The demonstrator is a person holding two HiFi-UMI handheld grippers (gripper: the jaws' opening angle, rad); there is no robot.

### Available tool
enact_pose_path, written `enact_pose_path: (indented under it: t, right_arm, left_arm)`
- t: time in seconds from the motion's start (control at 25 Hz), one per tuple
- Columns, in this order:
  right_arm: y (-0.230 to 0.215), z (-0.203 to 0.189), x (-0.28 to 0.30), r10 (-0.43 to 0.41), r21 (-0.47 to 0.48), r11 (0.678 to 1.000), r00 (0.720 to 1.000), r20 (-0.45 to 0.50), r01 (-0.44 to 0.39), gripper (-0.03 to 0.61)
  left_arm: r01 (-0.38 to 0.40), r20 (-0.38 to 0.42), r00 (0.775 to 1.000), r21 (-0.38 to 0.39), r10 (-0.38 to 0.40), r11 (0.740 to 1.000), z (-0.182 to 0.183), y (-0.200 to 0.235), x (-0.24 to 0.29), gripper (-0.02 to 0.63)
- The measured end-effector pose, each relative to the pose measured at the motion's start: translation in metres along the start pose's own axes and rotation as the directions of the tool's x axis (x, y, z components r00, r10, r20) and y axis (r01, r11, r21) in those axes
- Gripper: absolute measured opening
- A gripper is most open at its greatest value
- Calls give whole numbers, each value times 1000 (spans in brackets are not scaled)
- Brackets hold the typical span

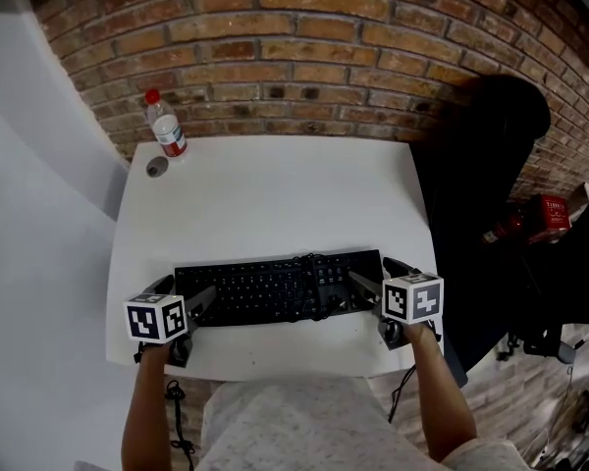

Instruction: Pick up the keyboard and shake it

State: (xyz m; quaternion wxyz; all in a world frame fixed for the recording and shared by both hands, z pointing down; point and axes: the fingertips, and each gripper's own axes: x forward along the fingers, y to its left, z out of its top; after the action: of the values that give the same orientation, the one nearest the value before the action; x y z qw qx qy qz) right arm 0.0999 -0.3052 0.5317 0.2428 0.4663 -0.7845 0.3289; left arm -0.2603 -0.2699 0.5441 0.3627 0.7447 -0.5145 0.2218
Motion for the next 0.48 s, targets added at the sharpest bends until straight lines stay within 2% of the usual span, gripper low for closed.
enact_pose_path:
  t: [0.16,0.36,0.4,0.44,0.48]
  right_arm:
    - [0,-3,9,36,31,999,998,-44,-34,423]
    - [0,-3,13,33,42,999,996,-78,-30,413]
    - [0,-3,13,34,42,999,996,-87,-31,408]
    - [1,-4,13,34,42,999,995,-96,-31,407]
    - [2,-4,14,34,43,999,994,-105,-30,393]
  left_arm:
    - [-10,-20,1000,-11,10,1000,1,-1,1,466]
    - [-22,-80,997,-24,20,999,1,-2,3,464]
    - [-20,-96,995,-26,17,999,1,-3,4,455]
    - [-18,-110,994,-31,15,999,1,-4,4,416]
    - [-18,-118,993,-36,14,999,1,-5,5,419]
